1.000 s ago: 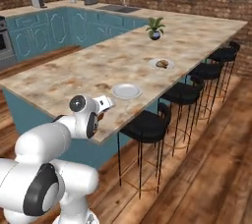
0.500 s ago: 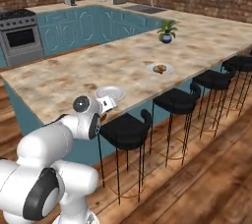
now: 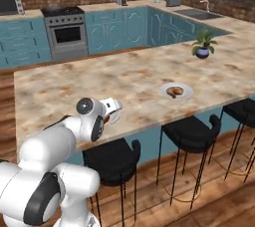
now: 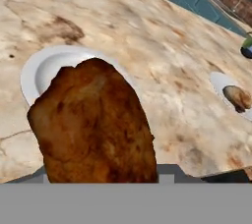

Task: Take the chicken drumsticks from the pan and place one on each plate on the dining counter.

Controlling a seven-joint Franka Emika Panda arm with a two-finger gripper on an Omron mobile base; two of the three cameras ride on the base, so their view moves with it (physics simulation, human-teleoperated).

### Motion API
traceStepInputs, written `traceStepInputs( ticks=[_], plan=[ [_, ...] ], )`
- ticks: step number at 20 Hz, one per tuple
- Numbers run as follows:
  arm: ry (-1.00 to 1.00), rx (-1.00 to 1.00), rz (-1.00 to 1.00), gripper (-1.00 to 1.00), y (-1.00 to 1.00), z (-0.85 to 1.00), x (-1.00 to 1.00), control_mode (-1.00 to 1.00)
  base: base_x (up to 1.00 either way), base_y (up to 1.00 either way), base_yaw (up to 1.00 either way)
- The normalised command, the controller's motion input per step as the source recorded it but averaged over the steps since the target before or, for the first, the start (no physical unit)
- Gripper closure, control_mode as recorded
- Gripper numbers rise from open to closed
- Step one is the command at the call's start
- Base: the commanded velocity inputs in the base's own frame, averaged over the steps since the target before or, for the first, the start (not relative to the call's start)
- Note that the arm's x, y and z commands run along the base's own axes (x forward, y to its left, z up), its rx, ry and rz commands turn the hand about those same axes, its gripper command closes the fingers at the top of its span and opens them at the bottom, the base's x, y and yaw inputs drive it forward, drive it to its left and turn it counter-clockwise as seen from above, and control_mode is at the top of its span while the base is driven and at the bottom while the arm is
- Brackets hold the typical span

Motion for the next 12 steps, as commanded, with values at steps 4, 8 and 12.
traceStepInputs(
  ticks=[4, 8, 12],
  plan=[
    [0.0, 0.0, 0.0, 1.0, 0.0, 0.0, 0.0, 1.0, 0.5, -0.56, 0.52],
    [0.01, 0.0, 0.21, 1.0, -0.09, -0.22, 0.12, -1.0, 0.19, -0.23, 0.26],
    [0.24, -0.07, 0.27, 1.0, 0.07, -0.38, 0.72, -1.0, 0.0, 0.0, 0.0]
  ],
)
